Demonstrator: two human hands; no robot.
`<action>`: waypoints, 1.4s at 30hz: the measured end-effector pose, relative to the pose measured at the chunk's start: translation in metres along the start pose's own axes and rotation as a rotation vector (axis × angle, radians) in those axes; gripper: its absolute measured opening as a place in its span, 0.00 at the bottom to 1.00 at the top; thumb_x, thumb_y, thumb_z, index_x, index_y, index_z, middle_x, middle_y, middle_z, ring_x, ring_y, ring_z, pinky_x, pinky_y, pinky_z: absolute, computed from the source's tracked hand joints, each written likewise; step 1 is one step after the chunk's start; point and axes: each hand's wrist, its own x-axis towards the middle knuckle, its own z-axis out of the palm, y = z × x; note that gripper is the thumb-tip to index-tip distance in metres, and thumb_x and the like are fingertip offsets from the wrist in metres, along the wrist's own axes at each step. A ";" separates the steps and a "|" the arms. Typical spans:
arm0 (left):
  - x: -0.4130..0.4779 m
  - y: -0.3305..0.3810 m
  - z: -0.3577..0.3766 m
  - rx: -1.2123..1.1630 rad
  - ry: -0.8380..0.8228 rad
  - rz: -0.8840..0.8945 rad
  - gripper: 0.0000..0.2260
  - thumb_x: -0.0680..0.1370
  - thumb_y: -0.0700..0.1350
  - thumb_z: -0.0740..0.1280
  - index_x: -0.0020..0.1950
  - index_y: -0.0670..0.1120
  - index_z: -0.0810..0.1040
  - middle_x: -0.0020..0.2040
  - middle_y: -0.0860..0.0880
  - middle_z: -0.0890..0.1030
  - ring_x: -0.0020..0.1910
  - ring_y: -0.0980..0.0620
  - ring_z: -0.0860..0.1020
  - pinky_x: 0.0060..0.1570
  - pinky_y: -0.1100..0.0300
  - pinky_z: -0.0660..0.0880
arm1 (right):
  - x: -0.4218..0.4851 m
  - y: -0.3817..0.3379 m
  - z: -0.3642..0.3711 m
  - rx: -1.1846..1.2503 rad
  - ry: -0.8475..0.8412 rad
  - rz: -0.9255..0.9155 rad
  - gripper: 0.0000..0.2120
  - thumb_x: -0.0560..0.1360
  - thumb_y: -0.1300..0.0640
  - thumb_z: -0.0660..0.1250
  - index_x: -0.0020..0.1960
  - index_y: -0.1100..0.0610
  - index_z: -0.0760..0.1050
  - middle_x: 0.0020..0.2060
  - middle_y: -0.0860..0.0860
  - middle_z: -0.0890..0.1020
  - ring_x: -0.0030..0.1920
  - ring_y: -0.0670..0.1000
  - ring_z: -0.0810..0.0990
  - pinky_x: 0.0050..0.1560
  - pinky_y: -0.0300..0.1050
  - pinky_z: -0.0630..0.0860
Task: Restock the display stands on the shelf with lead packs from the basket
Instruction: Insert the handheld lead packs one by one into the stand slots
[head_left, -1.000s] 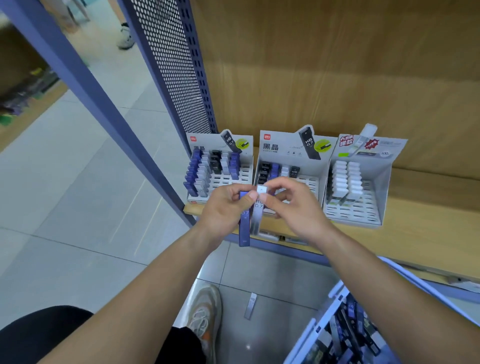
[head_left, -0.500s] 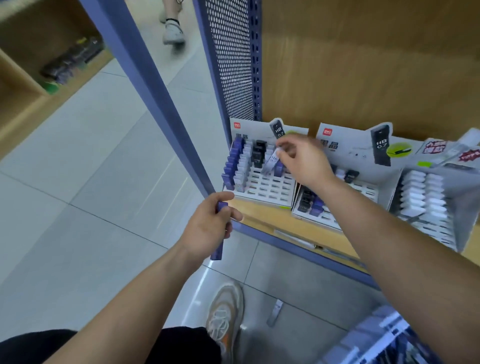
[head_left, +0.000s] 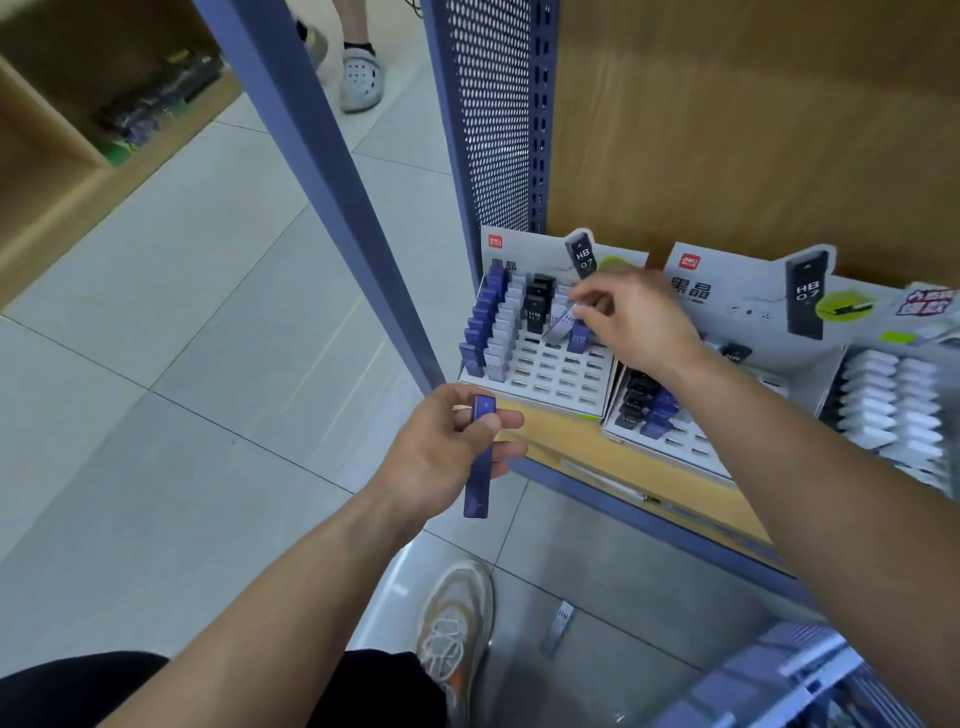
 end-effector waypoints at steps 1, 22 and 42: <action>0.001 0.000 0.000 -0.015 0.004 0.003 0.08 0.84 0.38 0.61 0.63 0.40 0.72 0.51 0.48 0.87 0.47 0.48 0.87 0.50 0.54 0.83 | 0.001 -0.001 -0.001 -0.013 -0.008 -0.005 0.07 0.77 0.59 0.72 0.54 0.55 0.83 0.46 0.50 0.81 0.42 0.47 0.78 0.45 0.37 0.72; 0.005 0.019 0.011 -0.018 0.079 0.048 0.13 0.82 0.34 0.61 0.60 0.47 0.79 0.45 0.51 0.86 0.35 0.54 0.81 0.41 0.56 0.78 | 0.000 -0.023 0.017 -0.206 -0.017 -0.007 0.07 0.77 0.56 0.69 0.54 0.52 0.83 0.50 0.48 0.82 0.52 0.52 0.79 0.46 0.46 0.77; 0.009 0.007 0.008 0.855 0.102 0.217 0.22 0.78 0.56 0.71 0.71 0.57 0.72 0.65 0.57 0.78 0.59 0.52 0.78 0.61 0.54 0.76 | -0.039 -0.040 -0.041 0.150 0.082 0.177 0.08 0.77 0.55 0.72 0.55 0.54 0.84 0.41 0.43 0.82 0.39 0.39 0.78 0.43 0.28 0.72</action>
